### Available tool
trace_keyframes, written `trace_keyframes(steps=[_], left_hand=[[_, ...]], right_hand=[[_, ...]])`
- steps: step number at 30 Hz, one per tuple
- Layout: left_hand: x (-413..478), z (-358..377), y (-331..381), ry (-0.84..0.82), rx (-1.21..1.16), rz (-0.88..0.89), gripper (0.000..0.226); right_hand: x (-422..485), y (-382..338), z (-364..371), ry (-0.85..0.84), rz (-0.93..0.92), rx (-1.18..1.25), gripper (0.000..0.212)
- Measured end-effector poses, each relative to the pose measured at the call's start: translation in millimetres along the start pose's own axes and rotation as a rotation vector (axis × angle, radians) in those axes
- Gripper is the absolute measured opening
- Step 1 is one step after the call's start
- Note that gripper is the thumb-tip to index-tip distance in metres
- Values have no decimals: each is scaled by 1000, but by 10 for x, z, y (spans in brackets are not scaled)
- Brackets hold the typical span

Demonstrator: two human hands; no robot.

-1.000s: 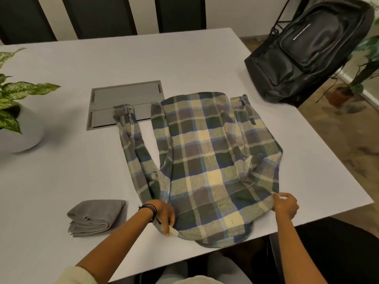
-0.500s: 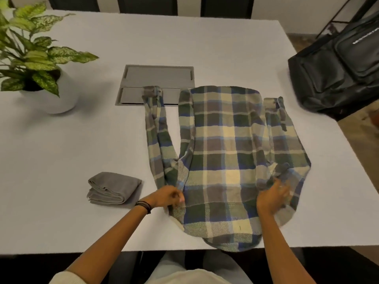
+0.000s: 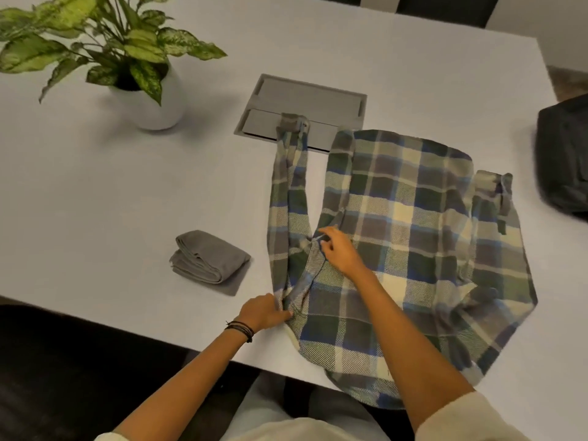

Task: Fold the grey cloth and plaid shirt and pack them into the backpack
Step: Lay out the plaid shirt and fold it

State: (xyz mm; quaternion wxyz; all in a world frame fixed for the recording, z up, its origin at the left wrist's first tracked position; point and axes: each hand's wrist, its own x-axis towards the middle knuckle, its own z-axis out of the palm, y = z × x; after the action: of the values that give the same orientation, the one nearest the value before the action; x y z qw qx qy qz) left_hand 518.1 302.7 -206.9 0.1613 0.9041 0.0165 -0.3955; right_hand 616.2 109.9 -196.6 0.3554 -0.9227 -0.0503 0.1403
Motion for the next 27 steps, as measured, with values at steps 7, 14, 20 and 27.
trace_keyframes(steps=[7,14,20,27], left_hand=[[-83,-37,-99,22,-259,80,31],[-352,-292,49,-42,58,399,37],[-600,-338,708,-21,255,637,25],[-518,49,963,140,560,994,31]], right_hand=[[180,-69,190,-169,24,-138,36],[92,-71,-167,-53,106,115,28],[-176,158,-695,-36,292,298,18],[-393,642,-853,-13,418,259,16]])
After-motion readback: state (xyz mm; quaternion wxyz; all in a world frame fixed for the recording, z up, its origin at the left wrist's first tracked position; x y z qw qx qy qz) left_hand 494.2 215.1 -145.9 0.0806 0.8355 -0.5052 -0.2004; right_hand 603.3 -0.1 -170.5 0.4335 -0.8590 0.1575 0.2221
